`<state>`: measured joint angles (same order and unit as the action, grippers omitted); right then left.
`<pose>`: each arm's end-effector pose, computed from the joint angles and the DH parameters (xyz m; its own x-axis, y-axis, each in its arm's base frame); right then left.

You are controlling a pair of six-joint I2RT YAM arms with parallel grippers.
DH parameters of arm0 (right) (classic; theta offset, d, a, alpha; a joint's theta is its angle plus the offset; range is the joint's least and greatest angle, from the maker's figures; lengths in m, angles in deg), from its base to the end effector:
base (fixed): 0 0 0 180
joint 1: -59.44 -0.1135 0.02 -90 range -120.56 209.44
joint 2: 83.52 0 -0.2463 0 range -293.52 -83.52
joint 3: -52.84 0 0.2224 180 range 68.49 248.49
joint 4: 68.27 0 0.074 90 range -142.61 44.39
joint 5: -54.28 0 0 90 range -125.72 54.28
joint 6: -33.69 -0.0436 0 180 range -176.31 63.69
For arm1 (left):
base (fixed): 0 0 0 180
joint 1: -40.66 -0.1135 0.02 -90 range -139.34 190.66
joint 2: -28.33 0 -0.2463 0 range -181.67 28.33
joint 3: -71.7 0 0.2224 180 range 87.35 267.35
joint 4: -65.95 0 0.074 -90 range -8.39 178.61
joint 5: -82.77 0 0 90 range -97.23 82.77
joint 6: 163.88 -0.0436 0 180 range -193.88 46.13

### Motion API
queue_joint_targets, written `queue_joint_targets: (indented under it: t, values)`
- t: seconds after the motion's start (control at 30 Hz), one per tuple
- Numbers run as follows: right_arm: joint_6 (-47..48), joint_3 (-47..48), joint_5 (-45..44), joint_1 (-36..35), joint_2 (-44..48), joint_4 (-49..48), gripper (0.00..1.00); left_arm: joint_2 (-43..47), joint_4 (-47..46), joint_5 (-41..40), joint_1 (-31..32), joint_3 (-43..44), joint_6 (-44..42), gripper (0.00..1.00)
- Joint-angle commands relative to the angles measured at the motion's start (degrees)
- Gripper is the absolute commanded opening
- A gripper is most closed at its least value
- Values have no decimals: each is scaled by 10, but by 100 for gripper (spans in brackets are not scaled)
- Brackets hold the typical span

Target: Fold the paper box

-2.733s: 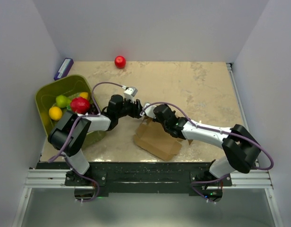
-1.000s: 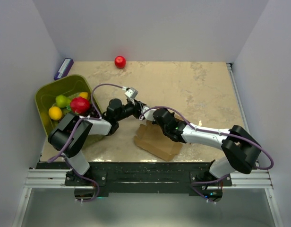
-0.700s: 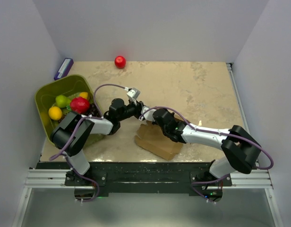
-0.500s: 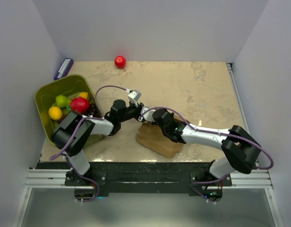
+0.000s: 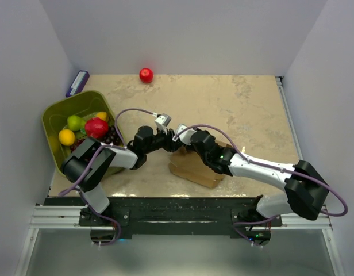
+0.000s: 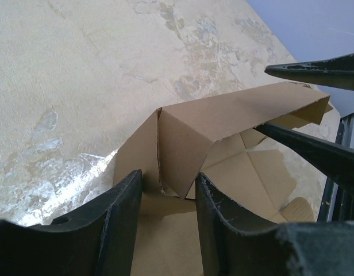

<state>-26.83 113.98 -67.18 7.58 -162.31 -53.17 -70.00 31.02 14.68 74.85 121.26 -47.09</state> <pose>0.1893 0.2043 0.2275 -0.0941 -0.7995 -0.5932 -0.5125 0.5497 -0.6597 0.2501 -0.1896 0.1626 -0.5467 -0.1341 -0.8265 0.6437 0.5639 -0.5173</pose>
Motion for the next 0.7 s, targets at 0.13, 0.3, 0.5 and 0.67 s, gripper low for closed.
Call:
queue_joint_targets:
  t: [0.13,0.3,0.5,0.67]
  values:
    - [-242,52,119,-4,86,103,50,14,87,-60,18,25,25,43]
    - [-484,61,176,-4,128,131,54,23,115,-86,28,29,27,42]
    - [-763,-36,152,-1,210,56,66,37,130,-101,35,30,28,42]
    - [-878,-77,137,25,226,15,70,42,136,-106,39,29,28,42]
